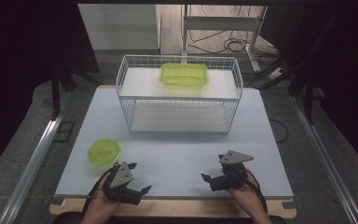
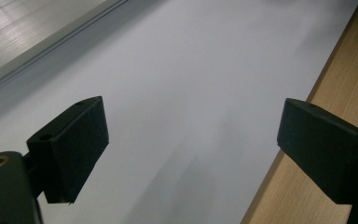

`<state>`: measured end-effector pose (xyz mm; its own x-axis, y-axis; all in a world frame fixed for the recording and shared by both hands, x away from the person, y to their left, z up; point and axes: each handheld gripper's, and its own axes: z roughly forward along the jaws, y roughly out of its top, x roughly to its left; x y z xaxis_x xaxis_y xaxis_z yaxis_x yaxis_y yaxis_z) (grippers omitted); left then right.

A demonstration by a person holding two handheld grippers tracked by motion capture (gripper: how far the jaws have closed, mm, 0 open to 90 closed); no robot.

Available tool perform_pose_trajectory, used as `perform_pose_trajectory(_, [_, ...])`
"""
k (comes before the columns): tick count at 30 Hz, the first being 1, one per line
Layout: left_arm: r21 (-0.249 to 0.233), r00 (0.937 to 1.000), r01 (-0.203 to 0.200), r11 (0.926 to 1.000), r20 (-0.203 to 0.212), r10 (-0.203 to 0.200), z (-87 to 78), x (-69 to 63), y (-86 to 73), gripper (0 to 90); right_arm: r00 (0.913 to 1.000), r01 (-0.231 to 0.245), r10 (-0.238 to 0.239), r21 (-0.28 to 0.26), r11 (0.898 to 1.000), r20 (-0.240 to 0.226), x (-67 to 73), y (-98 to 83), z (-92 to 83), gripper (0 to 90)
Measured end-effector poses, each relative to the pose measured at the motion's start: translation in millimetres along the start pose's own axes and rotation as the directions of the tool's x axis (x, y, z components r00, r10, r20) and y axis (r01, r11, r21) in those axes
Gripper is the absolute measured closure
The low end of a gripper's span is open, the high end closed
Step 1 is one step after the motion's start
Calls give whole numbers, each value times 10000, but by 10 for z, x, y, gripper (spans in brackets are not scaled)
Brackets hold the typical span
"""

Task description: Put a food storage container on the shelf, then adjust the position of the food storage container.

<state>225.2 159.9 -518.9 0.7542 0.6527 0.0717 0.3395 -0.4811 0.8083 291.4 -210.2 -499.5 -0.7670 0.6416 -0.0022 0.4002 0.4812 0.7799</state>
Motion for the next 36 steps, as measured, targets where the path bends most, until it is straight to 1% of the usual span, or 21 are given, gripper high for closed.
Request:
perform_pose_trajectory(3, [31,9999,157,9999,24,-157,-3,9,4,87,9999,-29,30,137,9999,-124,3,-11,33,38])
perform_pose_trajectory(7, [-17,9970,769,9970,80,-769,-21,31,34,87,9999,62,-58,218,9997,-160,16,-8,41,38])
perform_pose_trajectory(8, [18,9967,809,9967,18,-809,-26,37,49,86,9999,74,-70,228,9997,-146,17,-6,41,38])
perform_pose_trajectory(10, [86,9973,710,9974,-191,-709,-35,47,70,81,9999,64,-62,243,9997,-101,11,-2,46,38])
perform_pose_trajectory(12, [-18,9976,650,9979,-224,-651,-62,74,91,70,10000,70,-68,258,9996,-60,0,-1,51,39])
perform_pose_trajectory(14, [-54,9971,719,9974,-255,-720,-103,114,120,76,10000,81,-81,293,9995,-4,-5,0,50,39])
perform_pose_trajectory(16, [-318,9961,792,9964,-369,-803,-168,160,145,134,10000,98,-98,309,9995,6,-10,3,43,39])
perform_pose_trajectory(19, [-695,9943,931,9932,-462,-964,-276,251,178,281,10000,79,-79,265,9996,-1,-19,8,38,39])
perform_pose_trajectory(20, [-797,9935,1030,9915,-401,-1064,-313,296,182,382,10000,66,-66,266,9996,5,-22,9,37,39])
perform_pose_trajectory(21, [-836,9924,1150,9898,-340,-1182,-344,349,183,456,10000,54,-55,278,9996,21,-25,11,35,39])
perform_pose_trajectory(22, [-797,9911,1238,9891,-389,-1272,-370,403,182,520,10000,53,-53,296,9995,23,-29,12,32,39])
perform_pose_trajectory(23, [-679,9887,1310,9891,-649,-1354,-391,458,180,583,10000,53,-54,306,9995,26,-30,12,30,39])
perform_pose_trajectory(24, [-524,9834,1473,9877,-996,-1519,-405,517,176,671,10000,52,-53,309,9995,32,-30,13,28,39])
perform_pose_trajectory(25, [-474,9780,1676,9847,-1178,-1721,-423,586,164,751,10000,57,-58,315,9995,30,-30,13,26,40])
perform_pose_trajectory(26, [-491,9743,1831,9819,-1242,-1879,-445,661,146,809,10000,70,-70,329,9994,20,-29,14,26,41])
perform_pose_trajectory(27, [-420,9713,1860,9816,-1427,-1902,-468,732,132,867,10000,92,-93,354,9993,11,-28,14,28,42])
perform_pose_trajectory(28, [-338,9659,1895,9813,-1730,-1925,-493,802,120,896,9999,122,-122,364,9993,1,-26,14,33,42])
perform_pose_trajectory(32, [-592,9404,2287,9717,-2445,-2363,-621,1077,41,899,9998,179,-178,512,9985,-12,-23,8,46,45])
perform_pose_trajectory(33, [-673,9325,2461,9669,-2556,-2552,-655,1138,7,899,9998,180,-181,535,9984,-4,-23,7,47,45])
perform_pose_trajectory(35, [-820,9142,2799,9565,-2813,-2916,-723,1236,-80,900,9999,171,-171,553,9983,0,-24,5,50,46])
perform_pose_trajectory(36, [-872,9011,2940,9518,-3067,-3065,-761,1283,-139,899,9999,169,-170,561,9983,8,-26,5,51,47])
